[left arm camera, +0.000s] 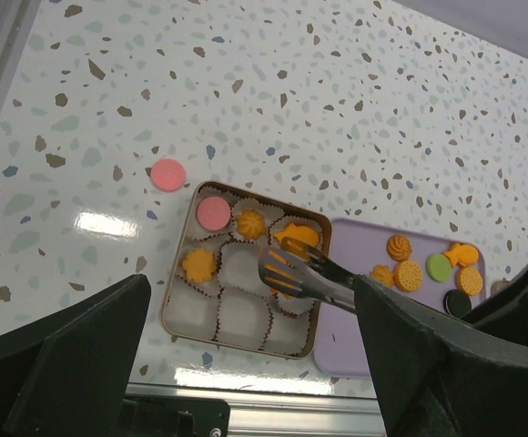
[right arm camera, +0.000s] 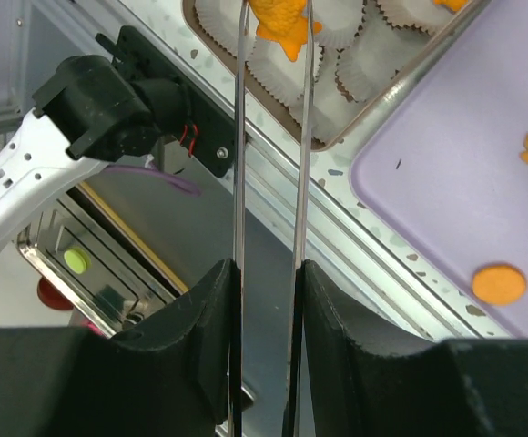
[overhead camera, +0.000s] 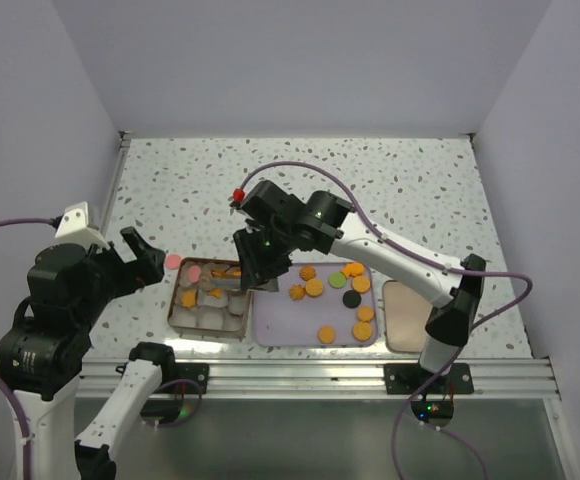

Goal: Pack the cookies

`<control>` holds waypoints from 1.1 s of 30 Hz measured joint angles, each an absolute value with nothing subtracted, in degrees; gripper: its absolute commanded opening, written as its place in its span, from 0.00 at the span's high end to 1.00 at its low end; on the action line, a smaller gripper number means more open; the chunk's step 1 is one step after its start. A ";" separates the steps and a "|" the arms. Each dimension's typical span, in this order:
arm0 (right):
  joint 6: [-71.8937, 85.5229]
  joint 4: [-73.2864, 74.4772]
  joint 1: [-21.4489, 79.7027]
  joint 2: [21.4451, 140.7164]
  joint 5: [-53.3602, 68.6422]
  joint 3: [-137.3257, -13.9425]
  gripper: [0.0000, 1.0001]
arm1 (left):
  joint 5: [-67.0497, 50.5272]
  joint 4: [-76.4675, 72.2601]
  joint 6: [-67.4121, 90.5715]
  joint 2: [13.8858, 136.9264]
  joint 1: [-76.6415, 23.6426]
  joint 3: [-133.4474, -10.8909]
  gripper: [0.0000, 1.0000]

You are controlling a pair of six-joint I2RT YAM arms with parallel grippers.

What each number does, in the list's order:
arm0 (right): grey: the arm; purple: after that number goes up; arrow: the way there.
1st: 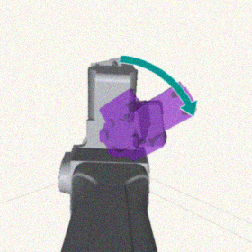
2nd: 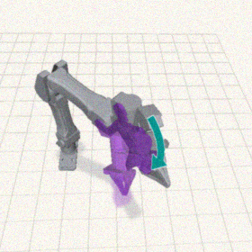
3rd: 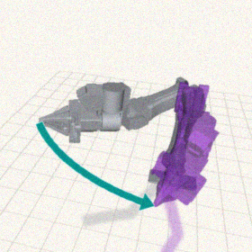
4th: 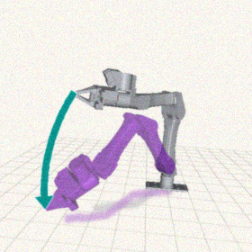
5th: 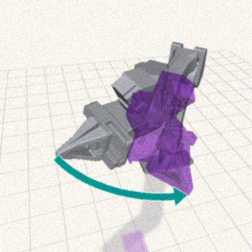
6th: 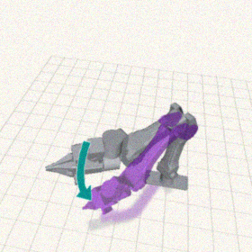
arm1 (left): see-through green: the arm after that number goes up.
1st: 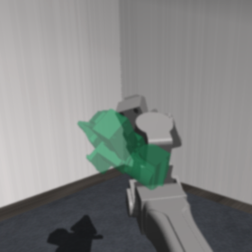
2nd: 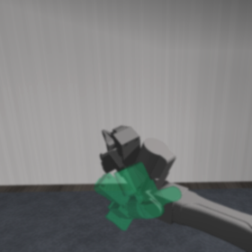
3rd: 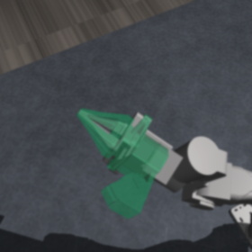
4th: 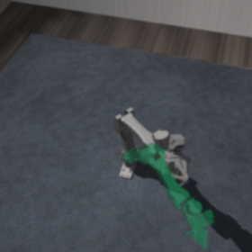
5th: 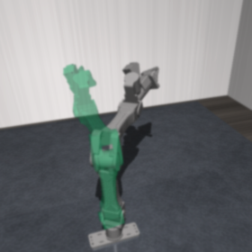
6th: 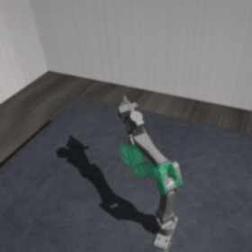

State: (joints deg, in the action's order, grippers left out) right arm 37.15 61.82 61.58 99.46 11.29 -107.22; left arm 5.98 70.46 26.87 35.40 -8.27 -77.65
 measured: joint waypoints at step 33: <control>30.50 64.49 61.87 113.67 11.07 -116.14 0.57 | 7.73 70.78 27.38 37.87 -8.27 -78.85 0.00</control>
State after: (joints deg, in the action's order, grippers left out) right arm 30.50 64.49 61.87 113.67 11.07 -116.14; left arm 7.73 70.78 27.38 37.87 -8.27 -78.85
